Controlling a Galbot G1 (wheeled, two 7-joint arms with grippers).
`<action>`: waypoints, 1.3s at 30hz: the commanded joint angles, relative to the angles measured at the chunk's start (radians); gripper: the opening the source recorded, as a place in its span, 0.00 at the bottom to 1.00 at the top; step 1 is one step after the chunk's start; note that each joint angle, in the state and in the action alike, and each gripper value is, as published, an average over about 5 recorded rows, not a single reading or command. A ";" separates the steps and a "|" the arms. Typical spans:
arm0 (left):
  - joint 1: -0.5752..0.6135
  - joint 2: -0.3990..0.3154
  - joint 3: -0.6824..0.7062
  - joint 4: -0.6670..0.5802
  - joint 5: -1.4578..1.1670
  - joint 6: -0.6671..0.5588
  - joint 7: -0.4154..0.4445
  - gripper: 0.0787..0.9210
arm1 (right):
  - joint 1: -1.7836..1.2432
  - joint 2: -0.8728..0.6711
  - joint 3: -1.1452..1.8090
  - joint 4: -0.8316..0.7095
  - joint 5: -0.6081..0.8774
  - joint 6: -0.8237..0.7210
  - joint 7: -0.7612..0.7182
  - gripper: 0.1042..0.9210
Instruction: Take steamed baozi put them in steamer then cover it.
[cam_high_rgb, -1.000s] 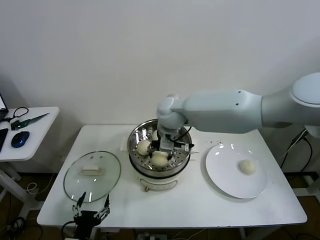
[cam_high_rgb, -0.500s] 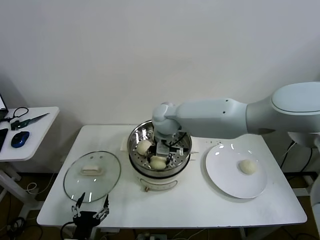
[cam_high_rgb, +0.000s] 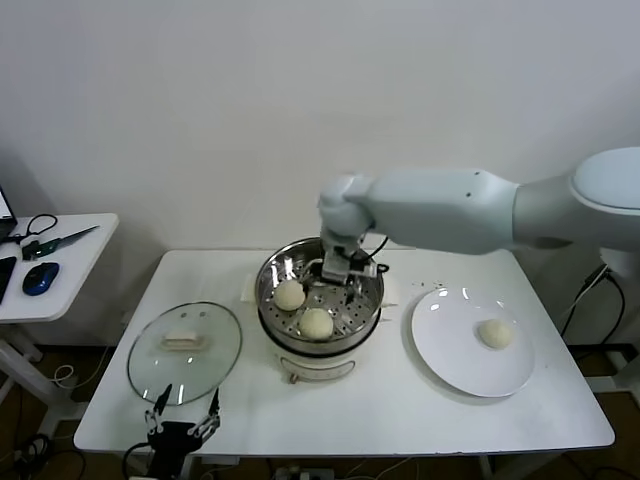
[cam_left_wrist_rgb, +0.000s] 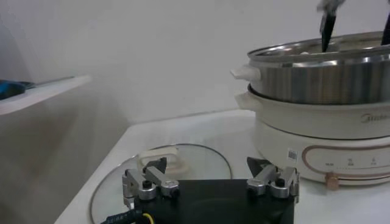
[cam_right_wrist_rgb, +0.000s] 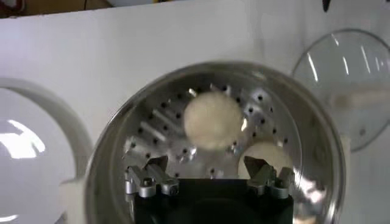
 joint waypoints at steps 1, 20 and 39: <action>0.001 0.002 0.000 0.000 0.000 0.000 0.000 0.88 | 0.257 -0.264 -0.170 -0.096 0.311 -0.130 -0.124 0.88; -0.022 0.000 0.003 0.001 -0.014 0.003 0.007 0.88 | -0.322 -0.710 0.137 -0.216 0.099 -0.387 -0.041 0.88; -0.016 -0.015 0.002 0.031 -0.003 -0.008 0.006 0.88 | -0.676 -0.605 0.474 -0.381 -0.037 -0.409 0.023 0.88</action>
